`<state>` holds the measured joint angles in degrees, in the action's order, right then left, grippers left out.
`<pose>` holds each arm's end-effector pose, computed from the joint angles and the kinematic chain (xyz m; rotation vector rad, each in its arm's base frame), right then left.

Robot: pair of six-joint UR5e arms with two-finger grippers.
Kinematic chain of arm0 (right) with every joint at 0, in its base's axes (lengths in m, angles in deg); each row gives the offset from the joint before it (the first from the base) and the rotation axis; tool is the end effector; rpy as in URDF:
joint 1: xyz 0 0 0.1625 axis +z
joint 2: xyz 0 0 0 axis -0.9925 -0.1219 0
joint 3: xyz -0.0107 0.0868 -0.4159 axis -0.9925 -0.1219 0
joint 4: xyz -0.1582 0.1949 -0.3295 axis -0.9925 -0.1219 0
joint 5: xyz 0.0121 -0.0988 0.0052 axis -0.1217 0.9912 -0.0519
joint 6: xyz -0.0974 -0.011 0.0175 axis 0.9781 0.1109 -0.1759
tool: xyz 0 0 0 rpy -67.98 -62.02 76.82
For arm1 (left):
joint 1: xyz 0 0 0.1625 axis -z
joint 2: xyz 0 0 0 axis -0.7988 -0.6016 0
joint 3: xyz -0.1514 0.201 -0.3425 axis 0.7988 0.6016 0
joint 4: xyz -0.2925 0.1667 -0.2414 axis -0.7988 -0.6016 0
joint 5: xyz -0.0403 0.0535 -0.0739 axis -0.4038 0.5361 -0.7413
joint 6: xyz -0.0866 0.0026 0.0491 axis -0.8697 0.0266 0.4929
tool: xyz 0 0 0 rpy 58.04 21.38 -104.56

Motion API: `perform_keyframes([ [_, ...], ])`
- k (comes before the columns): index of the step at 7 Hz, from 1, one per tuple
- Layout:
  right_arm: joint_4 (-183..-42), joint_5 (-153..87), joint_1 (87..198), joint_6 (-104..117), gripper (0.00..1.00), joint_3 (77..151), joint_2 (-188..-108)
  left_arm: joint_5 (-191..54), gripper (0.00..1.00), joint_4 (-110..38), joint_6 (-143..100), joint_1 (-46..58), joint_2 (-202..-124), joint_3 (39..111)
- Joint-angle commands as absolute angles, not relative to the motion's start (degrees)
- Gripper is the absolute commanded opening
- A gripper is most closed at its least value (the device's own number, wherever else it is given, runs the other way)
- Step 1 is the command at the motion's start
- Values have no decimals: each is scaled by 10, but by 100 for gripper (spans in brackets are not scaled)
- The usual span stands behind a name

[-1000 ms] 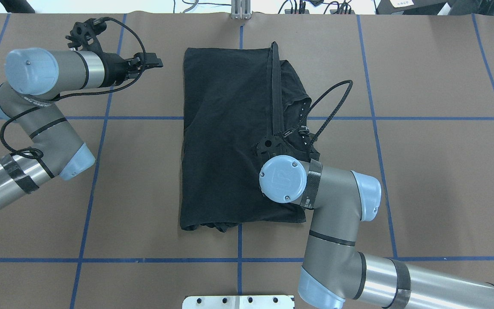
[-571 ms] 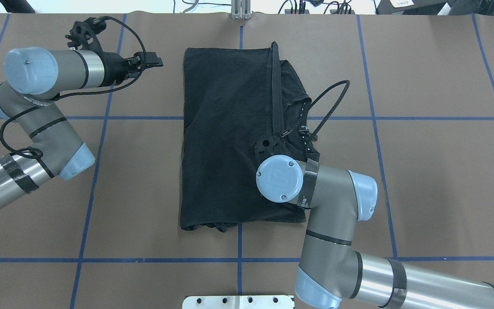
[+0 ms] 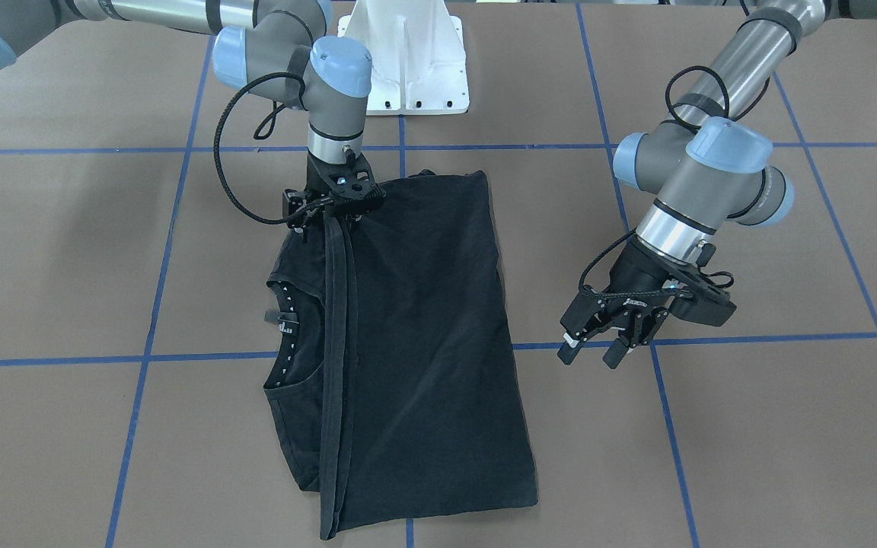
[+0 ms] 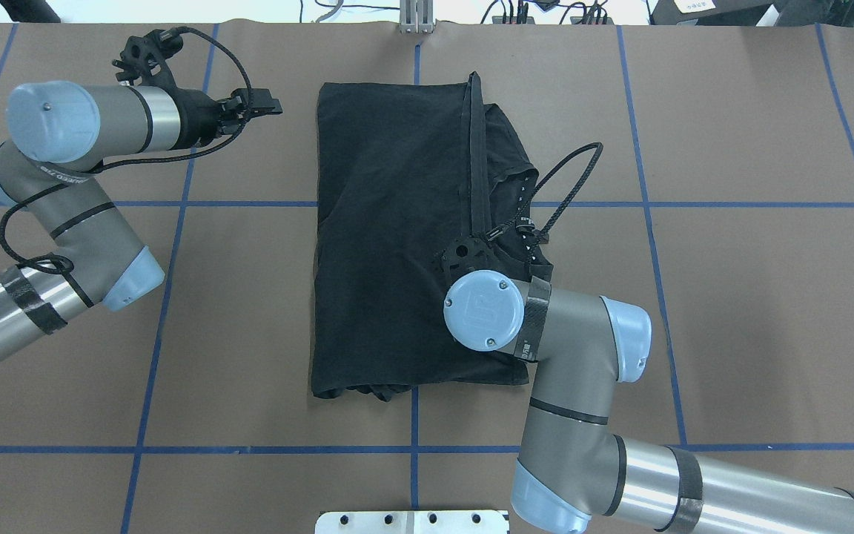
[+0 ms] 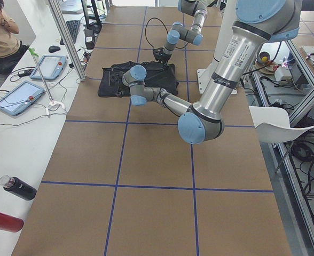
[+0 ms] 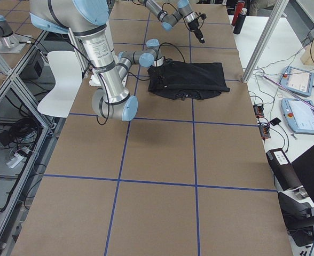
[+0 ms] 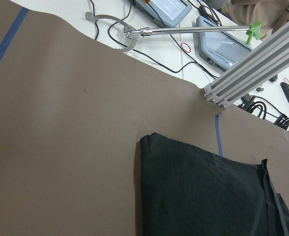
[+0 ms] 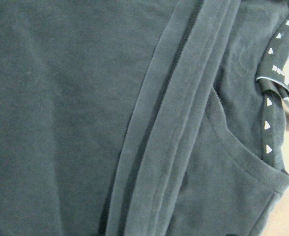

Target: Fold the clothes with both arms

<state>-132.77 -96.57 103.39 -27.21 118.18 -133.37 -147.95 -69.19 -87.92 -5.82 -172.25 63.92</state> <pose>-0.5817 -0.3651 0.2736 0.3593 -0.5010 -0.3053 0.3865 -0.5864 0.3372 0.4997 1.2758 -0.4360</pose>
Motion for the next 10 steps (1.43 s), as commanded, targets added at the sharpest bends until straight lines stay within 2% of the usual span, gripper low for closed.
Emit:
perform_keyframes([
  [1, -1327, -977, 1036, -266, 86, 1184, -1343, -1481, 91, -693, -880, -58, -1723, 639],
  [3, -1327, -999, 1059, -227, 85, 1193, -1359, -1481, 91, -693, -880, -58, -1723, 640],
  [7, -1328, -1024, 1083, -204, 83, 1289, -1459, -1481, 91, -693, -880, -58, -1723, 640],
  [8, -1332, -1022, 1082, -206, 83, 1289, -1444, -1481, 91, -694, -879, -58, -1723, 640],
  [10, -1353, -1023, 1087, -221, 84, 1217, -1335, -1481, 91, -694, -880, -58, -1723, 641],
])
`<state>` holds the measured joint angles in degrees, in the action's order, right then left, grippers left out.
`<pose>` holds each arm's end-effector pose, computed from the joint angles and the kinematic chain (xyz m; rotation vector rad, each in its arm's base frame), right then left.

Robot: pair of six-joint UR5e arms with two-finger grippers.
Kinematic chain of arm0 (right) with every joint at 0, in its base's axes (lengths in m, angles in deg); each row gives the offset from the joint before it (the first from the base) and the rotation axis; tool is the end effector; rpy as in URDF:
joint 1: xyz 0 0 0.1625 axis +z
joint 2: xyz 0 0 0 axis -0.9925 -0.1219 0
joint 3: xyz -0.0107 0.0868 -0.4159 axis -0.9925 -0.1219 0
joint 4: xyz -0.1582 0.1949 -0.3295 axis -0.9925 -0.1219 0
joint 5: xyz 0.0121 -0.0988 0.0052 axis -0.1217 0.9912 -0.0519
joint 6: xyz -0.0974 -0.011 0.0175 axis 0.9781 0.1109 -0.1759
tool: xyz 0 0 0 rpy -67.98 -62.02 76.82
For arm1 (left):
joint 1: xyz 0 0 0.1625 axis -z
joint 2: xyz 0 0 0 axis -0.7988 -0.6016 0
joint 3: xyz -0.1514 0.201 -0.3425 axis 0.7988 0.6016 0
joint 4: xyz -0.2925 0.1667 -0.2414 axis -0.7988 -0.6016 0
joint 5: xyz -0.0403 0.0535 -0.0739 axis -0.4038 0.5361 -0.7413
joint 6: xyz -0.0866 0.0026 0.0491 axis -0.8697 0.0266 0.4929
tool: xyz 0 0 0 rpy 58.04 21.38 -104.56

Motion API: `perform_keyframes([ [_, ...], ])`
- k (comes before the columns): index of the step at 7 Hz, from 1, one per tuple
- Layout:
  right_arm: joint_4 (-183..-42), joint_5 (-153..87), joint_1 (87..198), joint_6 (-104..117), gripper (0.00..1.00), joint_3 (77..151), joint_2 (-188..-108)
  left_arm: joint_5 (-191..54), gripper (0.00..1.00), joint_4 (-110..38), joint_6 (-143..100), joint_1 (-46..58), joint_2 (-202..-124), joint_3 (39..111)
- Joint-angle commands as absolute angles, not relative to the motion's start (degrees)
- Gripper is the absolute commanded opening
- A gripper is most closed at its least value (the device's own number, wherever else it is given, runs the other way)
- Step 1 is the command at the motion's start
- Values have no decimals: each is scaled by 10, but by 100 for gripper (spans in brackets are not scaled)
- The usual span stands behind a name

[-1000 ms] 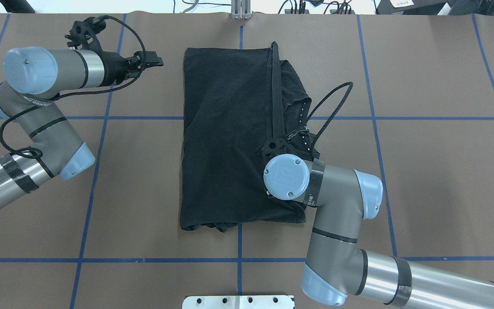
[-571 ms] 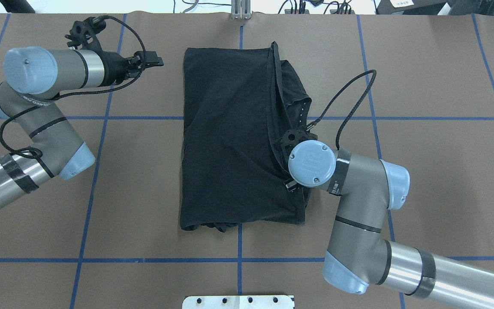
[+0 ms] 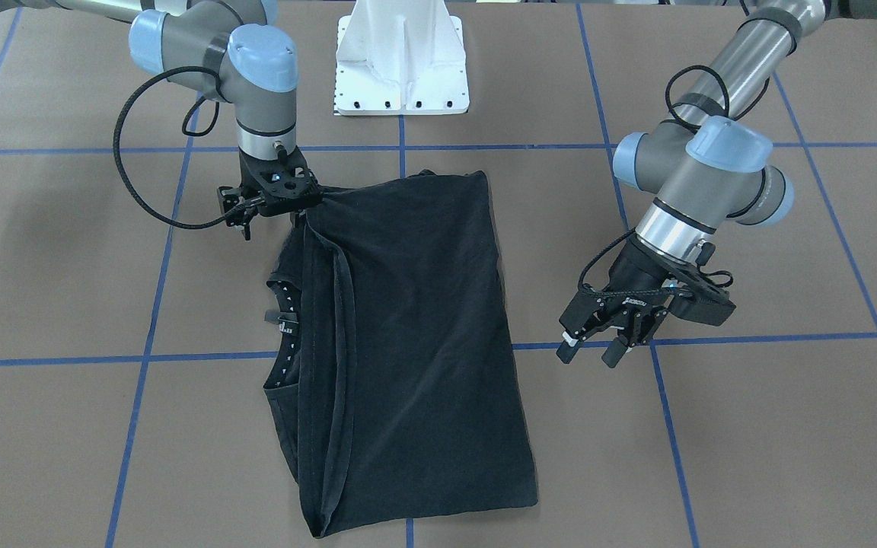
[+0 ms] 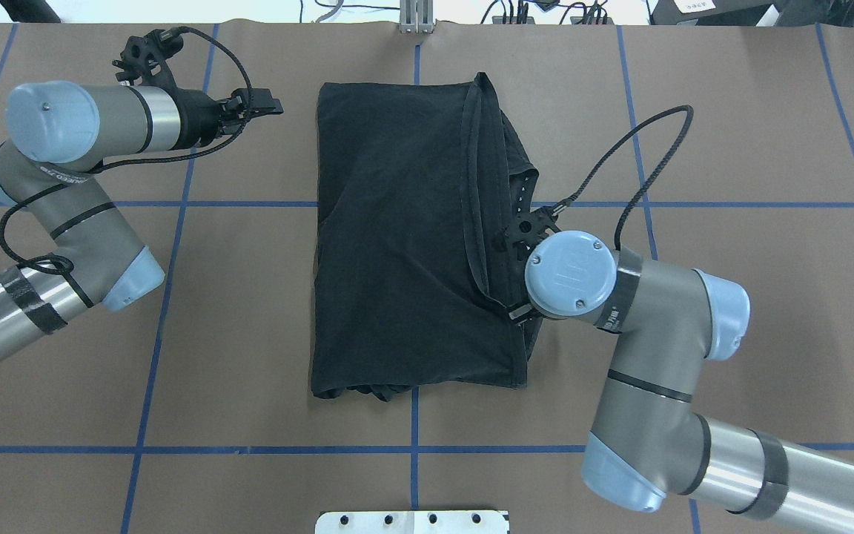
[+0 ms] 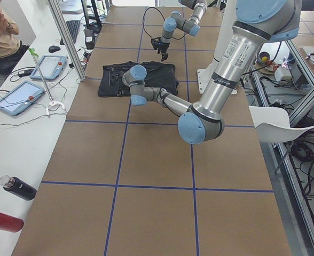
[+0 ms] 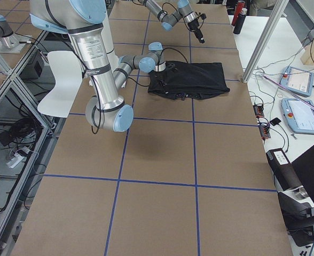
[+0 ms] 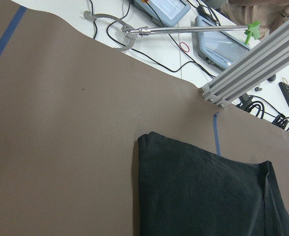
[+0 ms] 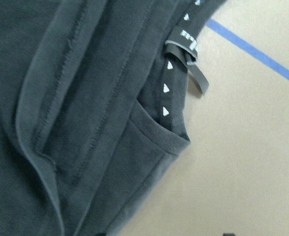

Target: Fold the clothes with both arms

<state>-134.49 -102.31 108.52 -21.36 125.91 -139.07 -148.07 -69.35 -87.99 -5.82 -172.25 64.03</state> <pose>-0.5103 -0.3872 0.2851 0.3298 -0.5261 -0.3481 0.3862 -0.5858 0.3359 0.4996 1.2809 -0.4344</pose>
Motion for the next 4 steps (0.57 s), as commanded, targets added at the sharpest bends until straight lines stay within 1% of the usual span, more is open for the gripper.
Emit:
perform_keyframes([
  [1, -1348, -1023, 1086, -234, 84, 1180, -1302, -1481, 91, -694, -880, -58, -1723, 642],
  [2, -1345, -1023, 1086, -243, 85, 1137, -1268, -1481, 92, -694, -881, -58, -1723, 644],
  [4, -1344, -1019, 1086, -244, 85, 1115, -1263, -1481, 92, -694, -881, -58, -1723, 644],
])
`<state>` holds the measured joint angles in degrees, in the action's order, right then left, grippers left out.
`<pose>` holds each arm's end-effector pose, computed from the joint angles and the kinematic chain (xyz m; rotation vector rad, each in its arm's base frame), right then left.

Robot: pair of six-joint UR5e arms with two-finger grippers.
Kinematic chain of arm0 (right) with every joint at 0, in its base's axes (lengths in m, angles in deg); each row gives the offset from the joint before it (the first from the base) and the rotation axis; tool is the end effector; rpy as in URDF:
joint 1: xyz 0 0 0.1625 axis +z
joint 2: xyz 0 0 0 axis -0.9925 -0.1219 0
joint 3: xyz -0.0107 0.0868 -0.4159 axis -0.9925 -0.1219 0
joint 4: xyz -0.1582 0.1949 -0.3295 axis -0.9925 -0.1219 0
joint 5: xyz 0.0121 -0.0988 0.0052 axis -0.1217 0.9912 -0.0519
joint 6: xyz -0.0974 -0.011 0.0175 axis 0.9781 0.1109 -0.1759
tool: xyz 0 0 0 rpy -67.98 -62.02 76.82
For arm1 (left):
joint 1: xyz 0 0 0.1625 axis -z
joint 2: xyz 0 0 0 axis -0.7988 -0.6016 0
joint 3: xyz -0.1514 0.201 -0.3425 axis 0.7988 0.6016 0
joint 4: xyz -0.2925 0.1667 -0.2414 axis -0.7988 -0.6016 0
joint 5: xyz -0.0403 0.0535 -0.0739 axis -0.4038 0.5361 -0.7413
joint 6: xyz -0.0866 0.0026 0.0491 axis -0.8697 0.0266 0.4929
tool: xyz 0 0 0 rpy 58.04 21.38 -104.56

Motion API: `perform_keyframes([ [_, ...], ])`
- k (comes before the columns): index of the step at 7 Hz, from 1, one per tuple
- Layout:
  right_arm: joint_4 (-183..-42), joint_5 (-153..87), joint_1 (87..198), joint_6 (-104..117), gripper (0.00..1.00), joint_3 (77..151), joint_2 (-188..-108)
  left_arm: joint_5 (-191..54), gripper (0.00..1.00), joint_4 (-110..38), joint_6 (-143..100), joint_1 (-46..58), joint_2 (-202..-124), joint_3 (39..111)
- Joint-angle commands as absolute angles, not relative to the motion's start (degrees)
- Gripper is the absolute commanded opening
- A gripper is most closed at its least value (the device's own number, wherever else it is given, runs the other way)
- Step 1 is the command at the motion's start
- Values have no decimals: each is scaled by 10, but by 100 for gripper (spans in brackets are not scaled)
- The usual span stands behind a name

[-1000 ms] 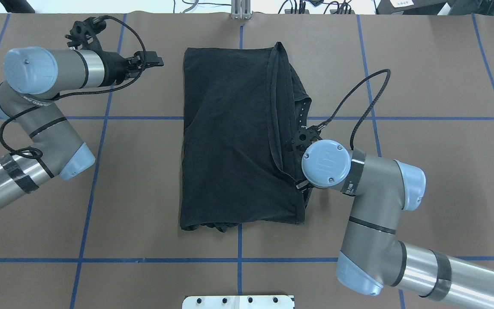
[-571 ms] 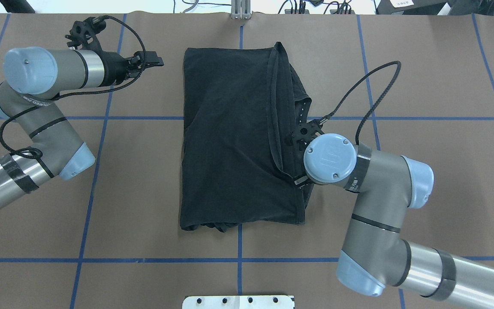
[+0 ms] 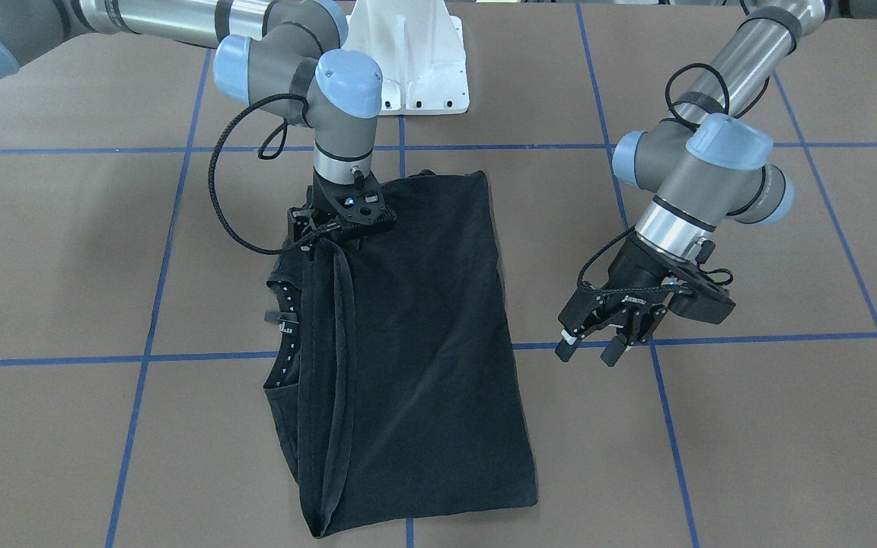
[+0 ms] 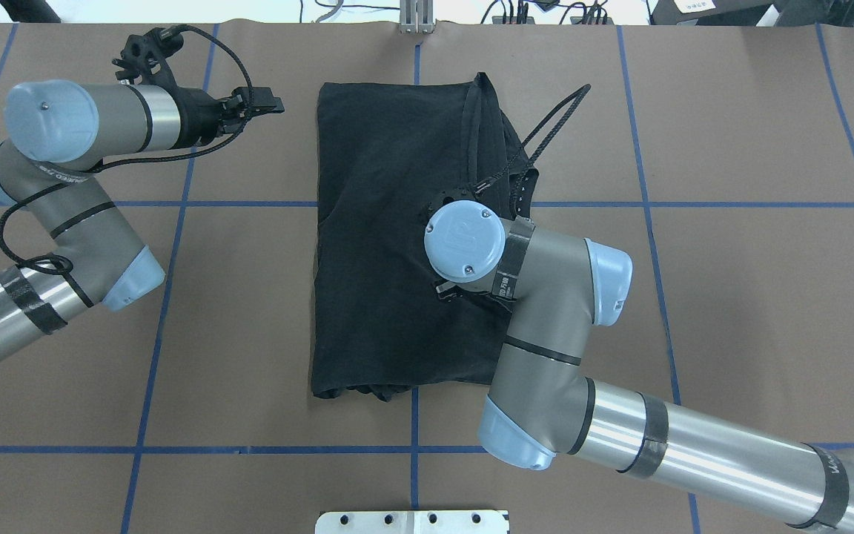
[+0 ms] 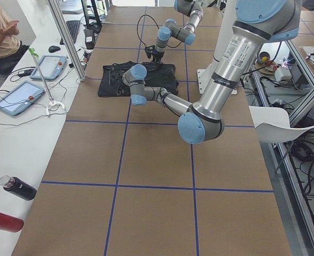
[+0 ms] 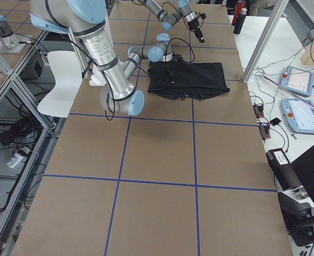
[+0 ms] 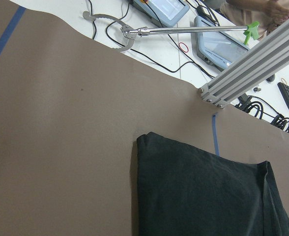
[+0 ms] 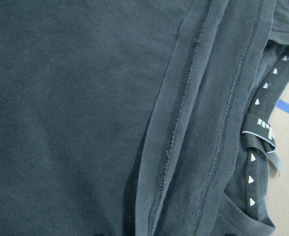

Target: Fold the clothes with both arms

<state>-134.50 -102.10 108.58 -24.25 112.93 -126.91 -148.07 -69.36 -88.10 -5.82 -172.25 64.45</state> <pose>-0.5793 -0.4214 0.2394 0.3111 -0.5193 -0.2973 0.3852 -0.5847 0.3323 0.5022 1.2879 -0.4341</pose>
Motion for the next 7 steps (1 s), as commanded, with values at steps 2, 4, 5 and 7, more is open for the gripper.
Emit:
perform_keyframes([
  [2, -1344, -1019, 1086, -241, 84, 1111, -1269, -1481, 92, -694, -881, -58, -1722, 645],
  [4, -1344, -1020, 1087, -236, 84, 1111, -1275, -1481, 92, -694, -881, -58, -1722, 644],
  [5, -1344, -1019, 1087, -234, 84, 1111, -1287, -1481, 92, -695, -881, -58, -1722, 644],
  [7, -1327, -1025, 1115, -186, 84, 1117, -1320, -1480, 92, -695, -885, -58, -1722, 645],
])
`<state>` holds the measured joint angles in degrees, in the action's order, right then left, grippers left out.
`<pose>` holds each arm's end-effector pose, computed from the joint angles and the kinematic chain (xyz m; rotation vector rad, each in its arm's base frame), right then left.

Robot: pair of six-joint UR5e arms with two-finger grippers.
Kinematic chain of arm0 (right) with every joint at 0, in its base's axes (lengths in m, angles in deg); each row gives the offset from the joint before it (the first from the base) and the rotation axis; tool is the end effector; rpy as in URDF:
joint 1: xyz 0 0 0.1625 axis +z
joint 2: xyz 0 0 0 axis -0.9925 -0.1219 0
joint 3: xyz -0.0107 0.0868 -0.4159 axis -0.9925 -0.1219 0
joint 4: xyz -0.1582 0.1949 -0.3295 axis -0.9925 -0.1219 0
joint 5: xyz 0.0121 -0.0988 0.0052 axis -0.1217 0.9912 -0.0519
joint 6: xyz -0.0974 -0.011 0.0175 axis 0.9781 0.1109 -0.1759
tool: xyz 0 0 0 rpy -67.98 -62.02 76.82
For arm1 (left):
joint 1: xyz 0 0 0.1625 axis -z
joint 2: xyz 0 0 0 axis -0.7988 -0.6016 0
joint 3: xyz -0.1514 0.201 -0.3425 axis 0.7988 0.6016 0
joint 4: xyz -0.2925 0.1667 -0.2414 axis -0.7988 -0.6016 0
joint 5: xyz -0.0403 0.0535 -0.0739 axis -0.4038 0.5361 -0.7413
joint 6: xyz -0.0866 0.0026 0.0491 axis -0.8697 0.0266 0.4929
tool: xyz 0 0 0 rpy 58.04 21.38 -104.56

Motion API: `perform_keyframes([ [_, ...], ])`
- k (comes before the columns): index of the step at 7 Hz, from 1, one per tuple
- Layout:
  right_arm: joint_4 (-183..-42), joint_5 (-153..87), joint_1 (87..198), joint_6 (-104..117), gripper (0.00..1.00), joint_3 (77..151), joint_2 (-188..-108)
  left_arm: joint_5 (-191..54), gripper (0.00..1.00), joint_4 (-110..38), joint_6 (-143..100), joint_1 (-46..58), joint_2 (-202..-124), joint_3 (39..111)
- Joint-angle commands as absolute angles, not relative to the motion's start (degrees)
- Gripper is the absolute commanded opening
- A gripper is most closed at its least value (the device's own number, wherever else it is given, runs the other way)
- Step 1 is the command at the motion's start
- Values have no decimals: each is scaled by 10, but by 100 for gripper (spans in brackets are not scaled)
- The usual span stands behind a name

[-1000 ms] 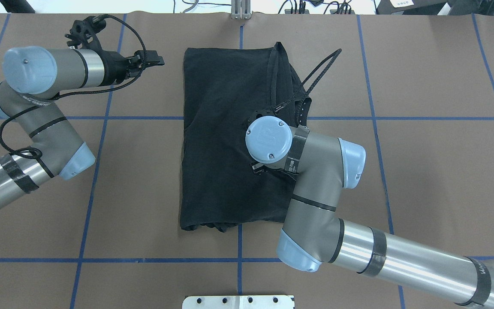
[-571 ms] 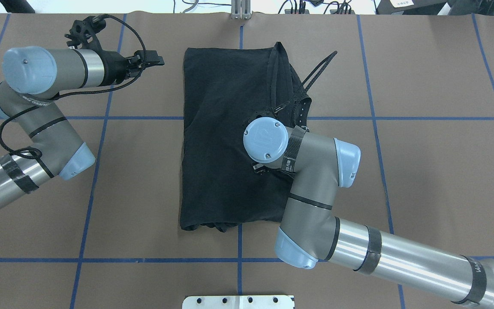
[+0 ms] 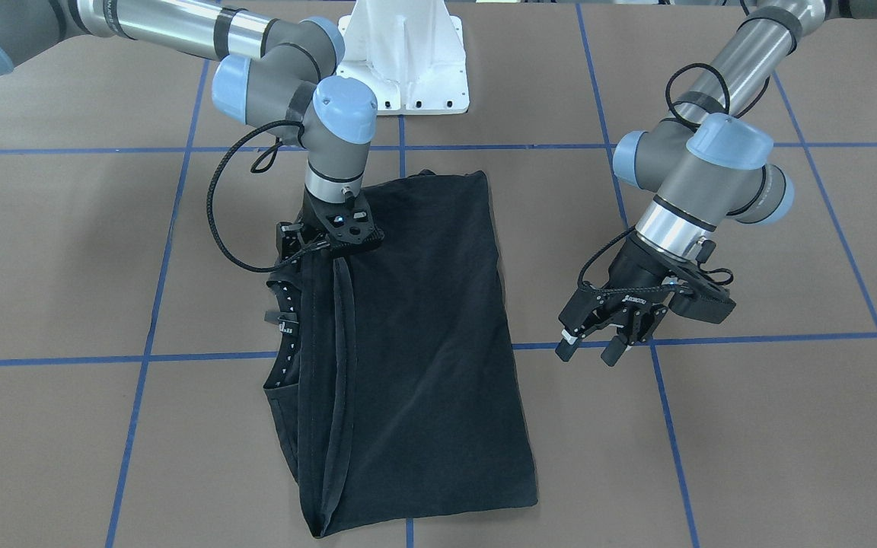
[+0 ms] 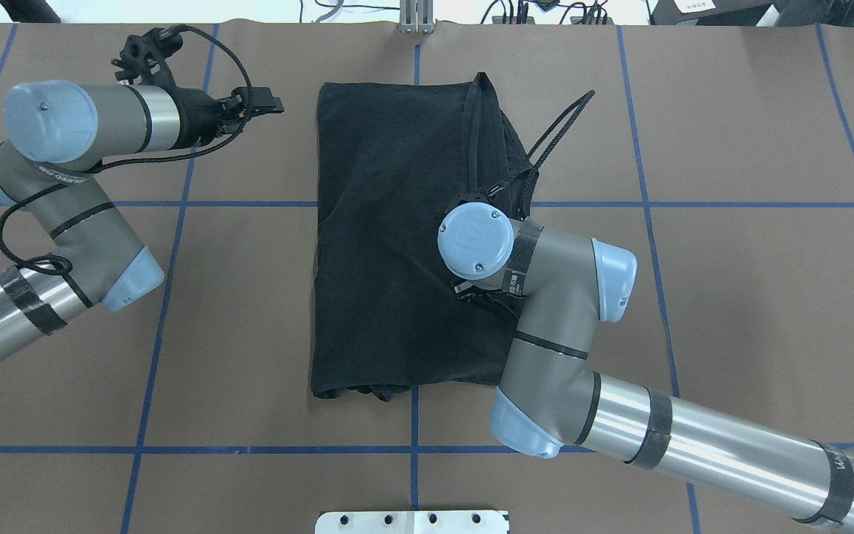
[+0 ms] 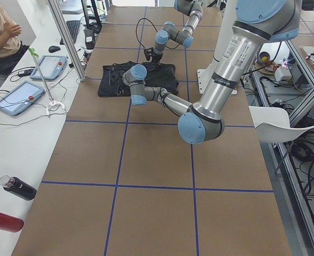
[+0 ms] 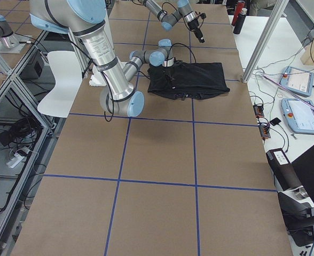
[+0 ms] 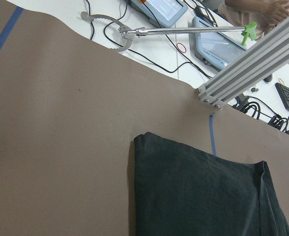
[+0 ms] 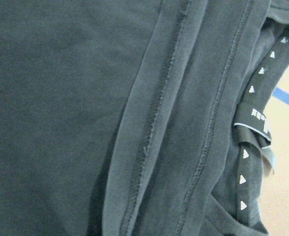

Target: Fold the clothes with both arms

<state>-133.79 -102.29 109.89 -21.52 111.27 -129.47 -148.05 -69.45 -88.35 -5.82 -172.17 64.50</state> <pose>-0.5720 -0.4354 0.2818 0.2904 -0.4606 -0.3231 0.3848 -0.5843 0.3327 0.5003 1.2900 -0.4377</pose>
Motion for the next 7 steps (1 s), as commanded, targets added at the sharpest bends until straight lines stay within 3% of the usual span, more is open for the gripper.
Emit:
perform_keyframes([
  [1, -1302, -1032, 1138, -152, 83, 1141, -1361, -1480, 92, -695, -885, -58, -1722, 645],
  [2, -1308, -1067, 1158, -130, 83, 1177, -1381, -1480, 92, -695, -885, -58, -1722, 645],
  [4, -1311, -1073, 1162, -137, 83, 1179, -1363, -1480, 92, -695, -884, -58, -1722, 649],
  [6, -1311, -1072, 1160, -172, 84, 1139, -1298, -1481, 92, -695, -884, -57, -1715, 654],
  [7, -1308, -1071, 1156, -209, 85, 1084, -1248, -1482, 92, -695, -883, -58, -1700, 667],
])
